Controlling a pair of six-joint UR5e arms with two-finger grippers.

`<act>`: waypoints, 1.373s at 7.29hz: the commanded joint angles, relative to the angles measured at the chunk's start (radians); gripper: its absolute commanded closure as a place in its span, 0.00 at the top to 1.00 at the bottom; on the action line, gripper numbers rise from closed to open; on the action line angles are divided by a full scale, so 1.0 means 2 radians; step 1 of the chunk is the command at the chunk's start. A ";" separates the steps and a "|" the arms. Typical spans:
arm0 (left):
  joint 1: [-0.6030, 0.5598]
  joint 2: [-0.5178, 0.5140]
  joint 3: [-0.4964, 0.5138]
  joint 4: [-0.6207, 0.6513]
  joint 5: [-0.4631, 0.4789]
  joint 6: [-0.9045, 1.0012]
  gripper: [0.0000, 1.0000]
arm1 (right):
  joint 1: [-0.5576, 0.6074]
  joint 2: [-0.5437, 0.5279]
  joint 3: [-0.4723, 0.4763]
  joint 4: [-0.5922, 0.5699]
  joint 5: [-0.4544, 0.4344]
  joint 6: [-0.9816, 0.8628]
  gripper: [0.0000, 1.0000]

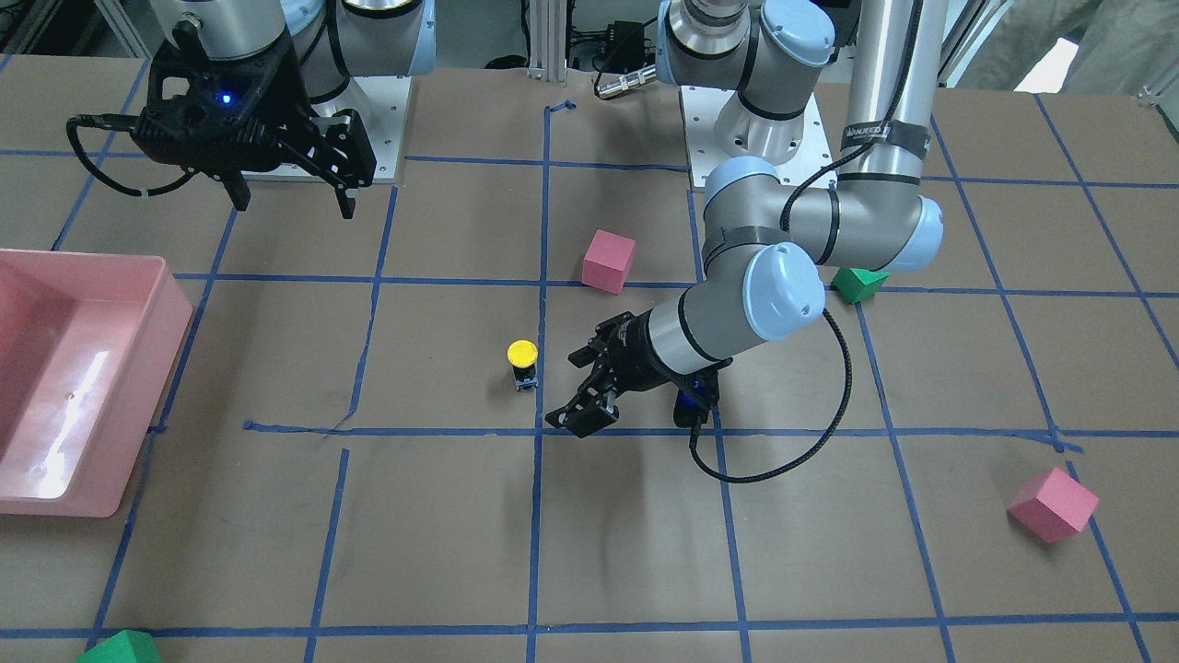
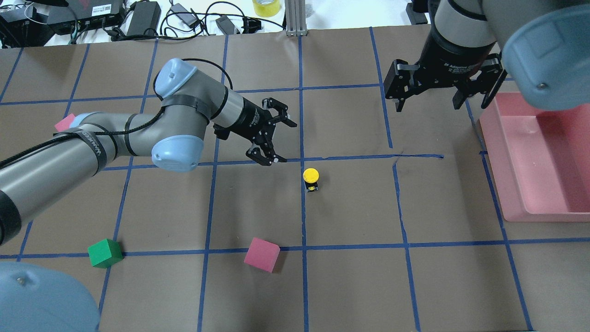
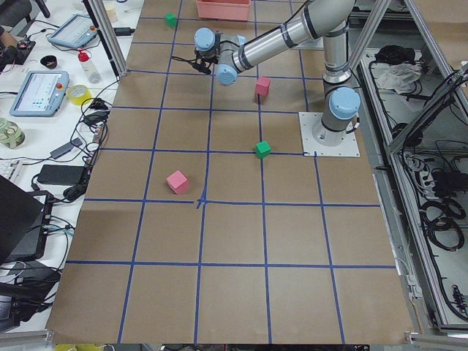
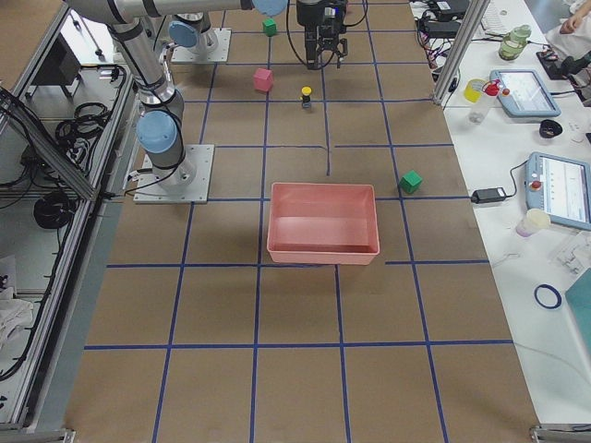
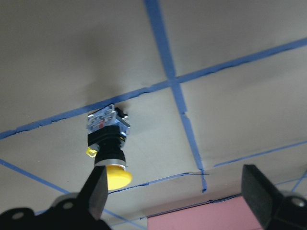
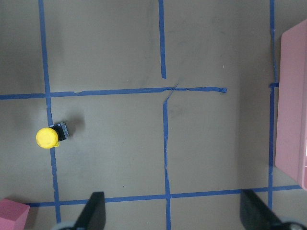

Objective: Align button upright

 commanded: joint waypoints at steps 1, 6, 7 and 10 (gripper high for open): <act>0.039 0.037 0.081 -0.175 0.148 0.268 1.00 | 0.000 0.000 0.000 0.000 -0.002 0.000 1.00; 0.062 0.125 0.147 -0.318 0.314 0.402 1.00 | -0.001 -0.001 -0.002 -0.006 -0.001 -0.001 1.00; 0.064 0.141 0.147 -0.318 0.306 0.411 1.00 | -0.002 -0.001 -0.002 -0.004 0.003 -0.001 1.00; 0.067 0.155 0.140 -0.315 0.260 0.467 1.00 | -0.027 -0.001 -0.002 -0.005 0.008 -0.007 1.00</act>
